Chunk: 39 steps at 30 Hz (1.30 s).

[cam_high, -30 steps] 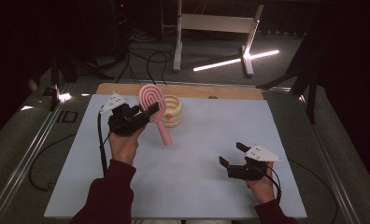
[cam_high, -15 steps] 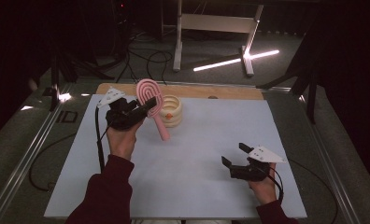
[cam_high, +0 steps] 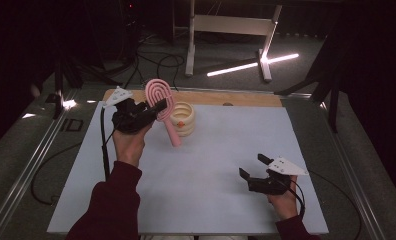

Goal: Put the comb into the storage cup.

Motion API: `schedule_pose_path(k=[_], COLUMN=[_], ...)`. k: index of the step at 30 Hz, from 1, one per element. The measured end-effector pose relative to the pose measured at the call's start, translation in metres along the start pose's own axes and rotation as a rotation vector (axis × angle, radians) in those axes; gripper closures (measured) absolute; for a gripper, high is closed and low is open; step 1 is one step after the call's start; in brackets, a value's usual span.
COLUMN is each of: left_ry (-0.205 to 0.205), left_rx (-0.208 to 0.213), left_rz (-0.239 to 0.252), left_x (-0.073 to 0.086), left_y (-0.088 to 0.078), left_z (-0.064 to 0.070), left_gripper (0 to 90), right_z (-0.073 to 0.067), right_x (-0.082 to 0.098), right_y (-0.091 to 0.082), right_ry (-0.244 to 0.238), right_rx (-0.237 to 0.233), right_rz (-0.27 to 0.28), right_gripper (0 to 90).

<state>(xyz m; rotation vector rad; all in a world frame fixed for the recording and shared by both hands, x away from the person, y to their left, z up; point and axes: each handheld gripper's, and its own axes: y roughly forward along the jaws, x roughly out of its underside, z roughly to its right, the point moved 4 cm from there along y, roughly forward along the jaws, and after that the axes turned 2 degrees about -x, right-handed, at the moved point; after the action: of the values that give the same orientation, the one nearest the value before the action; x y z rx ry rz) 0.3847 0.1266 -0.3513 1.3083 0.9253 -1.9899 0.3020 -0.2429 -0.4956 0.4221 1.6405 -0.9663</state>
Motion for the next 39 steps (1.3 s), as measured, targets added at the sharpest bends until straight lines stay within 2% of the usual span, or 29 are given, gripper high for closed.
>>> schedule_pose_path(k=[22,33,39], left_ry=[0.014,0.061,0.072], left_rx=[-0.007,-0.024,-0.027], left_rz=[0.016,0.017,0.025], left_x=[-0.017,-0.027,-0.032], left_y=[0.006,0.013,0.018], left_z=[-0.014,-0.013,-0.012], left_gripper=[64.0,64.0,64.0], right_z=[0.001,0.002,0.002], right_x=[0.001,0.001,0.001], right_y=[-0.001,-0.002,-0.002], right_ry=[0.008,0.011,0.009], right_rx=[0.006,0.009,0.011], right_rz=[0.006,0.006,0.005], right_gripper=[12.8,13.2,13.3])
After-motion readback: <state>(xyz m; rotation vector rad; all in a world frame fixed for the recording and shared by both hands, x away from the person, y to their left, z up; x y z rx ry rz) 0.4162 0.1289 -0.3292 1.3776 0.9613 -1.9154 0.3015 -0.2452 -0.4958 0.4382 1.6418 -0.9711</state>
